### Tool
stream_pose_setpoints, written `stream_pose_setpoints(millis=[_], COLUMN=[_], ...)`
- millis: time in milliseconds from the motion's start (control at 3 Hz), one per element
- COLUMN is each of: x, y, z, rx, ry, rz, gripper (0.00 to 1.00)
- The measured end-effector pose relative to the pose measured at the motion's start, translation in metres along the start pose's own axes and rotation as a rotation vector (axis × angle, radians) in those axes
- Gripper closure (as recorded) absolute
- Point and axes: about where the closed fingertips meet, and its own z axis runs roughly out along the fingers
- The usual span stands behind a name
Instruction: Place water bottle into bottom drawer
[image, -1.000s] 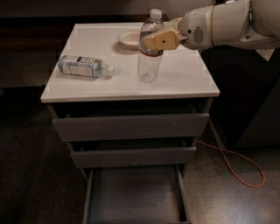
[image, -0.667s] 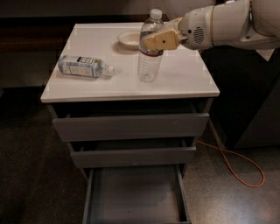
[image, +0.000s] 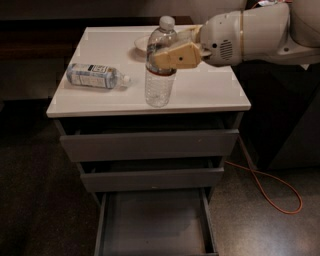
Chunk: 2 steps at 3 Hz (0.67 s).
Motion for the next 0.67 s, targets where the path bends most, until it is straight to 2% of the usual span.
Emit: stream_pose_setpoints(millis=[333, 667], x=[0.018, 0.050], y=[0.051, 0.085], z=[-0.013, -0.021], rx=[-0.100, -0.187], ry=[0.013, 0.068], rz=[-0.016, -0.007], gripper=[1.00, 1.00])
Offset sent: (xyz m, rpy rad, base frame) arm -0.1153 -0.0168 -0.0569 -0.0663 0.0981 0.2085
